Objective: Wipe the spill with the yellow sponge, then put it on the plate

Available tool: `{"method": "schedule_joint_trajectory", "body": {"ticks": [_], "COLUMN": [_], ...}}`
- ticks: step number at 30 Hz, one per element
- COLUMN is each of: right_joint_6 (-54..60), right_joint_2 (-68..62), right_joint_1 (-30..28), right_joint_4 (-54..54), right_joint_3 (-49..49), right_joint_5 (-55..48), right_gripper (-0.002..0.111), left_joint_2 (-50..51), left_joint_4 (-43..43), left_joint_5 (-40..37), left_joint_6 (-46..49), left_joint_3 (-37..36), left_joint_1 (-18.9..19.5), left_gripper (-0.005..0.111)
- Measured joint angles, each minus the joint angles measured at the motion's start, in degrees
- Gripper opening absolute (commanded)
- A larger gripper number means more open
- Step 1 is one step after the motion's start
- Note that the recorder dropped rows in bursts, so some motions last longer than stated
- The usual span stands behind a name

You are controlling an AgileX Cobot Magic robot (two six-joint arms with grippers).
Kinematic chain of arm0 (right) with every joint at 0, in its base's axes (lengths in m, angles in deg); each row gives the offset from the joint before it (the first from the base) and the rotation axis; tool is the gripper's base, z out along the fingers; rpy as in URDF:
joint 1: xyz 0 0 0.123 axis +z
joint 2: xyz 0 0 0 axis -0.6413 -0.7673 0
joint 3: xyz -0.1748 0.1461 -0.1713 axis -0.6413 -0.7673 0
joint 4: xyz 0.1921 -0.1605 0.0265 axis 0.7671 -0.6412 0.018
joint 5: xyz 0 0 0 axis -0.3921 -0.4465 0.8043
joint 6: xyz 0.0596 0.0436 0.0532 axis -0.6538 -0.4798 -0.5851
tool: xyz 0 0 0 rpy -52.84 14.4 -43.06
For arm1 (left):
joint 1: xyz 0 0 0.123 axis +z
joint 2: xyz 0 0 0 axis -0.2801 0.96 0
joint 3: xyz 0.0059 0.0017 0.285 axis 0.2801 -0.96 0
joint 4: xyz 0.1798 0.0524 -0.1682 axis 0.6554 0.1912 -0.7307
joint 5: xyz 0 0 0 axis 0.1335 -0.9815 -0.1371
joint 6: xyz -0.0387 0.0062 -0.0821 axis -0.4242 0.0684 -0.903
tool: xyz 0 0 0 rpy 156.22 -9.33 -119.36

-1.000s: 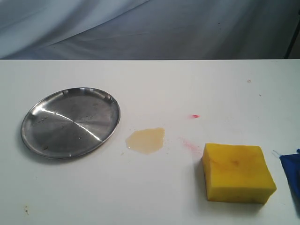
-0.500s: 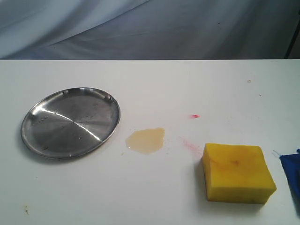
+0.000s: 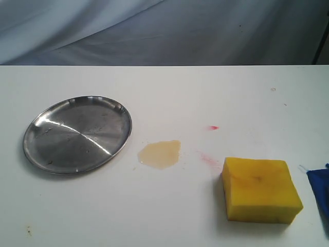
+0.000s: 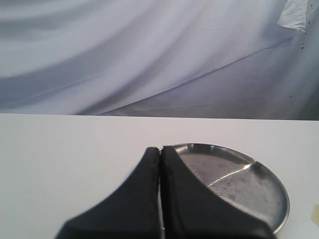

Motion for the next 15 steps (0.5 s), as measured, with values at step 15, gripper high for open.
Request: {"method": "schedule_joint_trajectory", "body": {"ticks": [15], "right_joint_6": [0.0], "right_joint_2": [-26.7], "right_joint_1": [10.9], "right_joint_4": [-0.3], "right_joint_3": [7.7], "right_joint_5": [-19.0], "right_gripper": [0.0], "left_joint_2": [0.0], "left_joint_4": [0.0], "left_joint_5": [0.0], "left_joint_6": [0.0], "left_joint_3": [0.0], "left_joint_1": [0.0], "left_gripper": [0.001]}}
